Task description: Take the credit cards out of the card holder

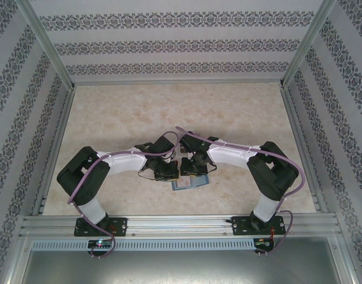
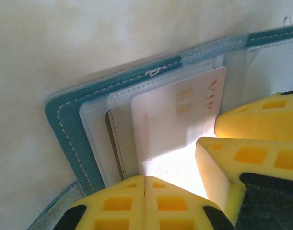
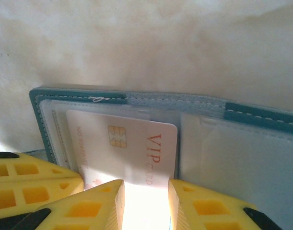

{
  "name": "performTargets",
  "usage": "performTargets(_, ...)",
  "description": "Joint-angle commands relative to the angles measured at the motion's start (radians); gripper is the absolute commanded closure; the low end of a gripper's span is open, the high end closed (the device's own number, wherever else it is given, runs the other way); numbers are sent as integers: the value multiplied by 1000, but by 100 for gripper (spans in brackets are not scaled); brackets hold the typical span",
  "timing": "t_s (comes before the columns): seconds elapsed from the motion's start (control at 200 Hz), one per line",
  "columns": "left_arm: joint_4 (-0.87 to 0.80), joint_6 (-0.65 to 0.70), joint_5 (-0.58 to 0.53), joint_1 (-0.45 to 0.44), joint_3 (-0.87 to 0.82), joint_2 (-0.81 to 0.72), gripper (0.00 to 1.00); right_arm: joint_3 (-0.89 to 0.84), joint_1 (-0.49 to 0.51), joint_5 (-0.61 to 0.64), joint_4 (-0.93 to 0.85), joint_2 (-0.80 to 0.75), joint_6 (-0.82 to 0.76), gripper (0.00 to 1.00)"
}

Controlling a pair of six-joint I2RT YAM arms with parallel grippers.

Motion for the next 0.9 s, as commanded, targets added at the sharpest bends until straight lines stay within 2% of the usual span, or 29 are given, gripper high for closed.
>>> performTargets(0.0,-59,24,-37,-16,-11,-20,100,6,-13,54,-60,-17,-18,68)
performTargets(0.32,-76,17,-41,-16,9,-52,100,-8,-14,41,-44,-57,-5,68)
performTargets(0.59,-78,16,-34,-33,61,-15,100,-25,-20,36,-24,-60,2,69)
performTargets(0.894,-90,28,-37,-38,97,39,100,-45,-28,-8,19,-42,1,75)
